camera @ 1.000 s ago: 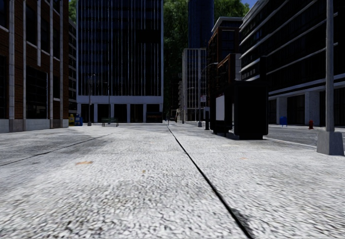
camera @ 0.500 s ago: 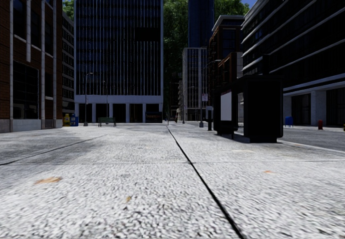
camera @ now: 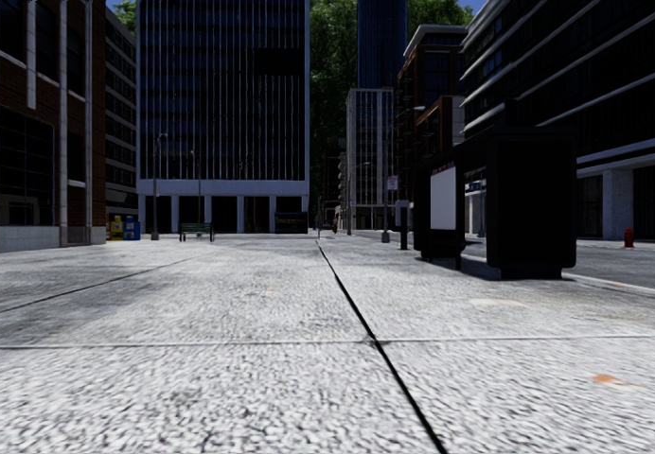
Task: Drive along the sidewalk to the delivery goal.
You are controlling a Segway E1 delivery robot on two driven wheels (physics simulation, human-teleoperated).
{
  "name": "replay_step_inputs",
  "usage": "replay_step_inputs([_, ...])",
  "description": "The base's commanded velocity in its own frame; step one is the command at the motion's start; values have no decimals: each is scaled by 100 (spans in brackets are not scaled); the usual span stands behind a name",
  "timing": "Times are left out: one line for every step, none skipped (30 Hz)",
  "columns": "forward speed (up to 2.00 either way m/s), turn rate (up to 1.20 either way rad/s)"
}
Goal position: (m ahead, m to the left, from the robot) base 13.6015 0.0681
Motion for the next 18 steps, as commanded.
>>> replay_step_inputs([200, 0])
replay_step_inputs([200, 0])
replay_step_inputs([200, 0])
replay_step_inputs([200, 0])
replay_step_inputs([200, 0])
replay_step_inputs([200, 0])
replay_step_inputs([200, 0])
replay_step_inputs([200, 0])
replay_step_inputs([200, 0])
replay_step_inputs([200, 0])
replay_step_inputs([200, 0])
replay_step_inputs([200, 0])
replay_step_inputs([200, 0])
replay_step_inputs([200, 0])
replay_step_inputs([200, 0])
replay_step_inputs([200, 0])
replay_step_inputs([200, 0])
replay_step_inputs([200, 0])
